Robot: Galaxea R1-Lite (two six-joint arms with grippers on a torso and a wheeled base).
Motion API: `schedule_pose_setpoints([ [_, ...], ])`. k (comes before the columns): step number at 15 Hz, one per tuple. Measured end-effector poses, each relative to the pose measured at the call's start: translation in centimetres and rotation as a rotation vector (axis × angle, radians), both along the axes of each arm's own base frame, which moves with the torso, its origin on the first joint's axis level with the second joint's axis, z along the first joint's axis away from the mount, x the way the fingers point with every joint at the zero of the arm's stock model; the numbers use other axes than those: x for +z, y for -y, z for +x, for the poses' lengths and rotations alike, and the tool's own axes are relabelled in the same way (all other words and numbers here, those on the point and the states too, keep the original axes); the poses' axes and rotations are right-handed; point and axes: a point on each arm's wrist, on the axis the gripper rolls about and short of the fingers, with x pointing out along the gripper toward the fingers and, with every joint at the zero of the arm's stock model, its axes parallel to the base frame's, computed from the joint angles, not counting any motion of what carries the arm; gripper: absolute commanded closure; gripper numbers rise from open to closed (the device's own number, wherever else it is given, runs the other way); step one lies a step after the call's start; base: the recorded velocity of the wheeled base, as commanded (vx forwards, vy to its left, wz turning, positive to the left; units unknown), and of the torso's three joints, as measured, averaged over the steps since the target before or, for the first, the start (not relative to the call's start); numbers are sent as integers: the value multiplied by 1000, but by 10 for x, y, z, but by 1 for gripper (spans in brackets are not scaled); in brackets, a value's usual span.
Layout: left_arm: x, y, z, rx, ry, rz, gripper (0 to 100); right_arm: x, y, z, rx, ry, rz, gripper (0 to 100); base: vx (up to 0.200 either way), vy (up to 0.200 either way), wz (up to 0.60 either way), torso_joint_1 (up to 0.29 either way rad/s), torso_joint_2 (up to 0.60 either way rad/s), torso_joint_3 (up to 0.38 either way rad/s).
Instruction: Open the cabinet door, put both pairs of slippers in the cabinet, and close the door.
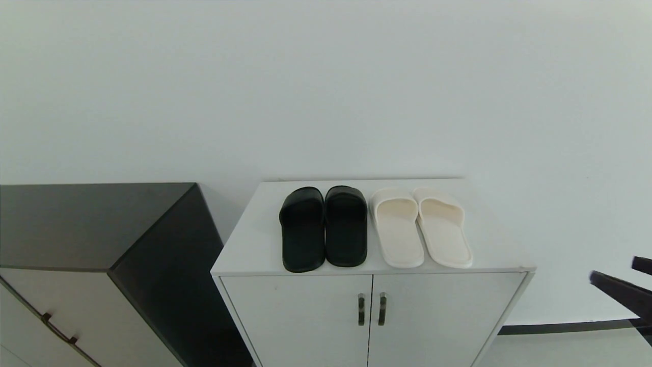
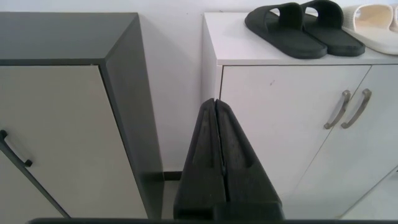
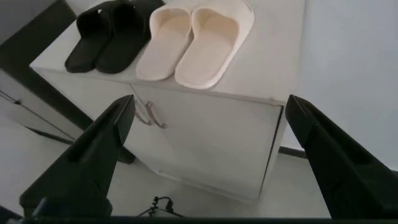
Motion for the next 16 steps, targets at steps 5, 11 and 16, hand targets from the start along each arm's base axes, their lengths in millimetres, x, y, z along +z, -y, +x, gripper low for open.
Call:
schedule_pose_setpoints([
  [5, 0, 0, 0, 1, 0, 0, 100, 19, -65, 51, -97, 15, -26, 0, 0, 0, 0, 0, 0, 0],
  [11, 0, 0, 0, 0, 0, 0, 100, 2, -130, 111, -150, 25, -44, 0, 0, 0, 0, 0, 0, 0],
  [16, 0, 0, 0, 1, 0, -2, 100, -25, -152, 160, -200, 9, -57, 0, 0, 0, 0, 0, 0, 0],
])
